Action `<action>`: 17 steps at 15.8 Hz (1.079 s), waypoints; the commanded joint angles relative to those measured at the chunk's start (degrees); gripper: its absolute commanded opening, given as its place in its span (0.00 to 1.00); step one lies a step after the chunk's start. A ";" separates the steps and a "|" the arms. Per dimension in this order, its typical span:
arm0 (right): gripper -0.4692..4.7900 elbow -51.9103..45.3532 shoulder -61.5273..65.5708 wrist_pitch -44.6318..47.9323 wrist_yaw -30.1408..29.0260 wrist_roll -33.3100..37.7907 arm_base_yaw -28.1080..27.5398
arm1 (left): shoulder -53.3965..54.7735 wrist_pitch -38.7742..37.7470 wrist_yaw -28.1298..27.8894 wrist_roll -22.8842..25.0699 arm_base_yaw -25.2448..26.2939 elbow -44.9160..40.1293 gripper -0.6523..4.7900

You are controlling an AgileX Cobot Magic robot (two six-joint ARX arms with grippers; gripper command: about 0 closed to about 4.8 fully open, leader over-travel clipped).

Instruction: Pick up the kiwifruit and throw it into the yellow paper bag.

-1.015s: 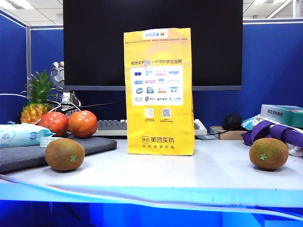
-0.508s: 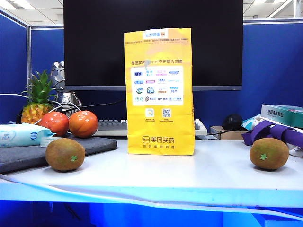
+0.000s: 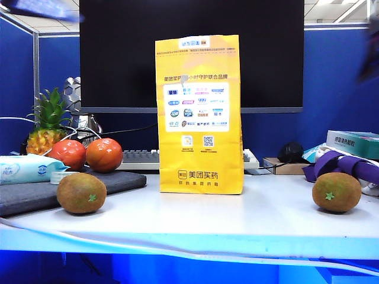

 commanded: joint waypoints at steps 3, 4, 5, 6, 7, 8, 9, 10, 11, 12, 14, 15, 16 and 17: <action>1.00 17.84 26.36 -13.49 -6.67 -5.73 -0.94 | 3.41 4.09 18.95 2.86 -0.02 0.24 1.00; 1.00 20.33 29.94 -15.19 -6.78 -6.47 -1.03 | 3.54 4.52 21.57 2.75 -0.02 0.24 1.00; 1.00 23.04 33.51 -17.18 -8.20 -7.19 -1.29 | 3.56 5.20 22.47 2.40 -0.24 0.24 1.00; 1.00 26.05 37.20 -19.06 -9.94 -7.30 -1.46 | 3.56 5.73 22.25 2.21 -0.35 0.24 1.00; 1.00 27.23 38.99 -19.21 -9.81 -7.48 -1.46 | 3.56 5.77 22.12 2.16 -0.35 0.24 1.00; 1.00 27.96 40.15 -19.26 -9.81 -7.50 -1.46 | 3.56 5.70 22.12 2.16 -0.35 0.24 1.00; 1.00 28.44 41.13 -19.61 -9.66 -7.72 -1.68 | 3.56 5.57 22.16 2.16 -0.35 0.24 1.00; 1.00 28.44 41.94 -20.15 -9.64 -8.17 -2.25 | 3.56 5.60 22.62 2.16 -0.35 0.24 1.00; 1.00 28.44 42.32 -21.49 -9.60 -9.18 -2.47 | 3.56 5.57 22.62 2.16 -0.35 0.24 1.00; 1.00 28.41 42.32 -23.85 -9.66 -9.94 -2.97 | 3.56 5.57 22.62 2.16 -0.35 0.24 1.00; 1.00 28.37 42.32 -27.02 -9.75 -10.73 -3.08 | 3.56 5.60 22.60 2.16 -0.35 0.24 1.00; 1.00 28.35 42.32 -27.89 -11.78 -10.73 -3.08 | 3.56 5.60 22.60 2.16 -0.35 0.24 1.00; 1.00 28.33 42.32 -28.50 -14.19 -10.67 -3.06 | 3.56 5.57 22.60 2.16 -0.35 0.24 1.00; 1.00 28.30 42.34 -28.74 -14.53 -10.43 -2.89 | 3.56 5.60 22.60 2.19 -0.35 0.24 1.00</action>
